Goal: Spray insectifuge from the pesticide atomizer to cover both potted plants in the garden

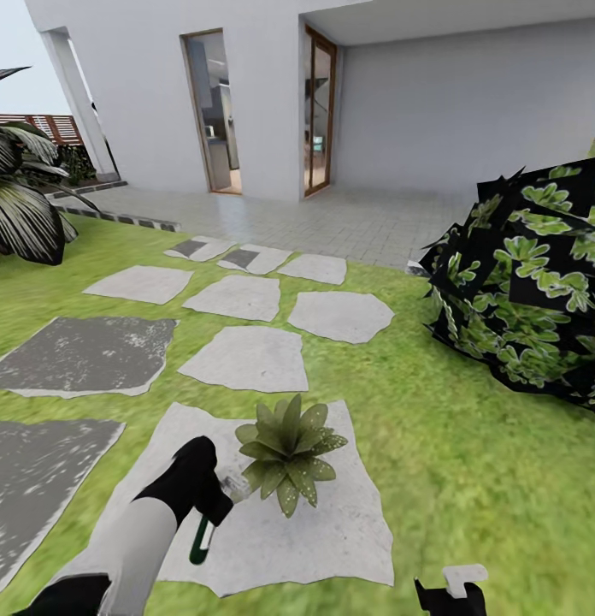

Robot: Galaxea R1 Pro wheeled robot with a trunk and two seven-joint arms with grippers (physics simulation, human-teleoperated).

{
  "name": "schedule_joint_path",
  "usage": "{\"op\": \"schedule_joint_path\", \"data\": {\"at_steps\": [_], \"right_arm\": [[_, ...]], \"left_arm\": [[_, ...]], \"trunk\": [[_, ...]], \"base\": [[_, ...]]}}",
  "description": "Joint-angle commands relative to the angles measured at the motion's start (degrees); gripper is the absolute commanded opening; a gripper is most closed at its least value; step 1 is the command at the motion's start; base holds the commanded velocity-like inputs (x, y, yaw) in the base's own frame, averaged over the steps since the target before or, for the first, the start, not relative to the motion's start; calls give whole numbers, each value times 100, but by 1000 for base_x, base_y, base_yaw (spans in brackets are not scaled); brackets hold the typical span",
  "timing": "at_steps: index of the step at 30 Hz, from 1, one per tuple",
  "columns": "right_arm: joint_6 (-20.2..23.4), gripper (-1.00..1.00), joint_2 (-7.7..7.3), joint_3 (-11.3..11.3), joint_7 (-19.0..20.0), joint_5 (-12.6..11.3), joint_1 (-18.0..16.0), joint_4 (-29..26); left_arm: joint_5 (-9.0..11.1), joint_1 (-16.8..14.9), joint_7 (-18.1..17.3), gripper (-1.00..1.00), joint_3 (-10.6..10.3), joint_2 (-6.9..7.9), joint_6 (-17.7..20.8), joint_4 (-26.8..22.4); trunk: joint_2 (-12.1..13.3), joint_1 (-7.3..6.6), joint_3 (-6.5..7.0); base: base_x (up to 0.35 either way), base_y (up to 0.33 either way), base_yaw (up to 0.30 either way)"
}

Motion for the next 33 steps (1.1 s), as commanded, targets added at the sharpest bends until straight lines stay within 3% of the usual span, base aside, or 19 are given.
{"op": "schedule_joint_path", "data": {"at_steps": [1, 5, 8, 18, 24, 31, 33], "right_arm": [[-20, 100, -5, -49, 27, 26, -3, 5], [-20, 100, -8, -48, 27, 26, -3, 5], [-20, 100, -6, -49, 27, 25, -3, 5], [-16, 100, 1, -48, 27, 25, -3, 5], [-18, 100, 1, -48, 27, 25, -3, 5], [-18, 100, 1, -48, 27, 25, -3, 5], [-15, 100, 1, -48, 27, 25, -3, 5]], "left_arm": [[-67, -6, -120, -100, -10, -6, 26, -8], [-60, 54, -203, -100, -592, 2, 37, -6], [-5, 74, -217, -100, -778, 4, 43, 1], [16, 82, -262, -100, -794, -3, 36, 216], [-43, 80, -936, -100, -806, -49, 20, 215], [-92, 138, -954, -100, -862, 26, 10, 220], [-114, 281, -944, -100, -874, 57, 9, 215]], "trunk": [[-2, -1, -5], [-2, -1, -5], [-2, -1, -5], [-2, -1, -5], [-2, -1, -5], [-2, -1, -5], [-2, -1, -5]], "base": [[0, 0, 0], [0, 0, 0], [44, 39, 0], [227, 208, -161], [128, 115, -196], [2, 2, -4], [0, 0, 0]]}}
